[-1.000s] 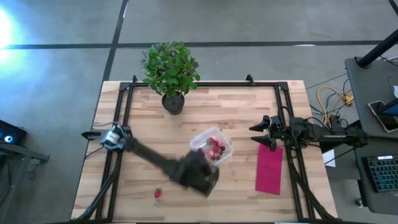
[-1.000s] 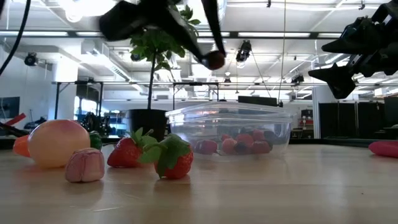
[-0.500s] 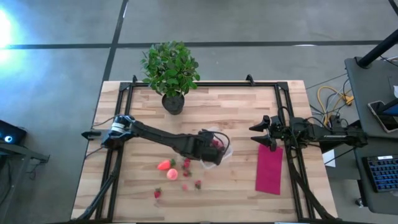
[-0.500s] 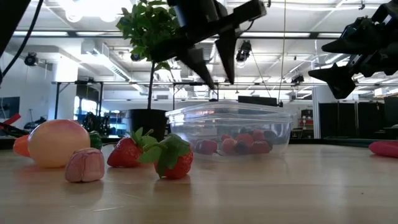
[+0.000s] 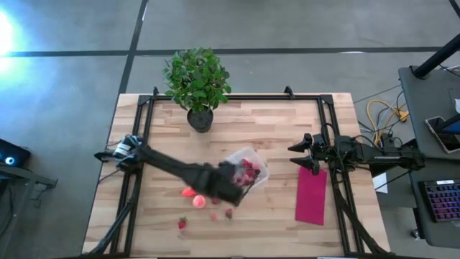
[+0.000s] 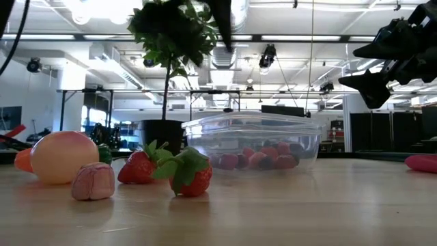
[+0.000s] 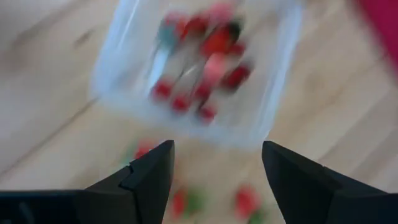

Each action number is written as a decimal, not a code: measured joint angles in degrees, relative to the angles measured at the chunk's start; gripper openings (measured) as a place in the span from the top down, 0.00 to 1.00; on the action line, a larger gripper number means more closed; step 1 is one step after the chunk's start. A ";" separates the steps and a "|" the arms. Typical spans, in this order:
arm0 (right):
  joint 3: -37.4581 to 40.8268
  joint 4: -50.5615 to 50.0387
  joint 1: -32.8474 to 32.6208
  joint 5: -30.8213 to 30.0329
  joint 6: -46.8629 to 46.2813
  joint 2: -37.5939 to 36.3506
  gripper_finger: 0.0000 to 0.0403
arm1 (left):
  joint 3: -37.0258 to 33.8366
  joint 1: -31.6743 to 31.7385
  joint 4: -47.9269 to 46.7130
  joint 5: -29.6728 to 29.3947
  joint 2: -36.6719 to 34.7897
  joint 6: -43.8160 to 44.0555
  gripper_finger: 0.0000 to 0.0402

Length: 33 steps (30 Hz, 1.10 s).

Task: Pick and placing Produce into tupperware
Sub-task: Put the red strawberry into the transparent bin

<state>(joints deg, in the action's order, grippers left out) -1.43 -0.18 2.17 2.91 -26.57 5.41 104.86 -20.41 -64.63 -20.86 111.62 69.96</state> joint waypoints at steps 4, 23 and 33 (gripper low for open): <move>0.00 0.00 -0.01 -0.02 0.00 -0.04 0.29 | 0.00 -5.37 -14.84 2.45 -1.07 8.80 0.43; 0.00 0.02 0.00 -0.01 0.00 -0.02 0.29 | -8.65 -16.22 -9.98 19.63 -0.93 39.90 0.43; 0.00 0.02 0.00 0.00 0.00 -0.07 0.29 | -13.38 -21.25 -1.92 18.77 -0.86 51.31 0.43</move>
<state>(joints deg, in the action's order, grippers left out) -1.43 -0.17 2.17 2.92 -26.57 5.34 91.48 -41.65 -66.55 -2.09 110.76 121.27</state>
